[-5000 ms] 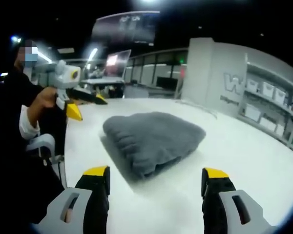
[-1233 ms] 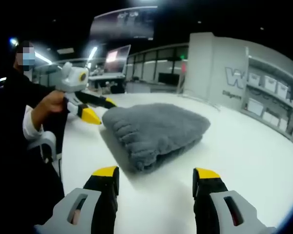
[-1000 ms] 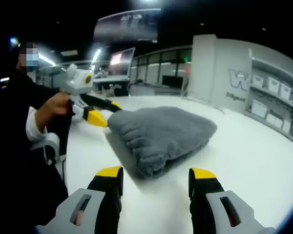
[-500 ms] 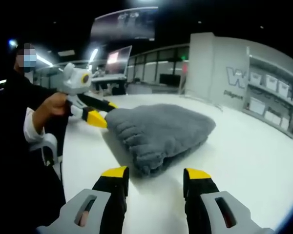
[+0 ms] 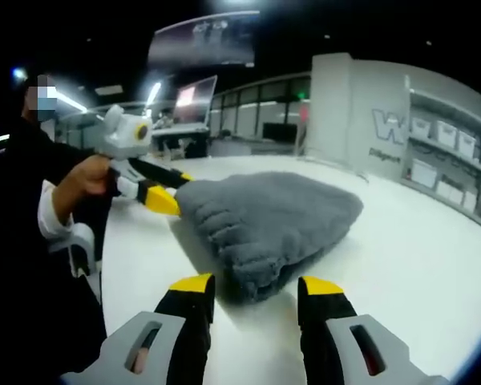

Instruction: Open the folded towel by lifting each exposed corner and separating the folded layers until the towel lies flat within the target outline without major curled edges

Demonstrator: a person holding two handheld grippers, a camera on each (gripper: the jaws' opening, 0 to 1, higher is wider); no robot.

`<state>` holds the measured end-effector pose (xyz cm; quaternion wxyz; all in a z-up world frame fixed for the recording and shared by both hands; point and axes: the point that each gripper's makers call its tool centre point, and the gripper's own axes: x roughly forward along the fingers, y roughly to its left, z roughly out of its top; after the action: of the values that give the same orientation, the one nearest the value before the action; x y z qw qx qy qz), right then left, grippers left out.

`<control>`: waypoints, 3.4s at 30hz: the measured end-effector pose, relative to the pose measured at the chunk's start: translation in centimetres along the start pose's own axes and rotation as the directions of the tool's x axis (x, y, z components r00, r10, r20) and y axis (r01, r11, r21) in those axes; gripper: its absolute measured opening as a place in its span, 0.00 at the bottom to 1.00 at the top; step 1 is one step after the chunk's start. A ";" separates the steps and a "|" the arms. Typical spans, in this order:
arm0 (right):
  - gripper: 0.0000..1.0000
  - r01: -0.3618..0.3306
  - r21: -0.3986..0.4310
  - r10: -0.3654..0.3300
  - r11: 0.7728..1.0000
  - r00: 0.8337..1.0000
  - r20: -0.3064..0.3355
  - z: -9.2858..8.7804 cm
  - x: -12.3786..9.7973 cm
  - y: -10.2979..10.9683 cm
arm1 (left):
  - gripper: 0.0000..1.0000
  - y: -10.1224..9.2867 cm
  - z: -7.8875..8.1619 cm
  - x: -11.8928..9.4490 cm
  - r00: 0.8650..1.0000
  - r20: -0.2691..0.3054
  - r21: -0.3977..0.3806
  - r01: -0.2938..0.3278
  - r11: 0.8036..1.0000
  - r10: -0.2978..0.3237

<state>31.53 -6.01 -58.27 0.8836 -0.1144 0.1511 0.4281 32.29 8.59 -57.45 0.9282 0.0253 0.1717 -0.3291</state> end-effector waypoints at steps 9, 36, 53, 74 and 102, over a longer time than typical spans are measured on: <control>0.37 0.006 0.015 -0.006 1.000 1.000 0.004 -0.1 0.1 0.0 | 0.43 -0.1 0.0 0.1 1.000 0.003 -0.020 0.014 1.000 -0.014; 0.26 -0.005 0.011 0.005 1.000 1.000 0.011 -0.4 0.8 0.0 | 0.28 -1.6 -0.3 0.3 0.997 0.004 -0.025 0.072 0.997 -0.072; 0.14 -0.021 0.026 0.020 0.999 0.999 0.031 0.1 0.5 0.2 | 0.18 -2.0 -0.1 0.1 0.996 0.011 -0.035 0.085 0.996 -0.085; 0.08 -0.058 0.035 0.059 0.998 0.998 -0.024 0.3 -0.2 2.0 | 0.15 -1.5 0.2 -0.4 0.997 0.006 -0.062 0.082 0.995 -0.082; 0.05 -0.109 0.081 0.114 0.991 0.992 -0.055 0.3 -0.8 3.5 | 0.16 -1.6 -0.6 -1.3 0.989 -0.056 -0.035 0.134 0.990 -0.136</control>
<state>28.34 -4.36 -58.00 0.8571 -0.0841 0.2000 0.4672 30.18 8.25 -57.44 0.8988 0.0086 0.2053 -0.3873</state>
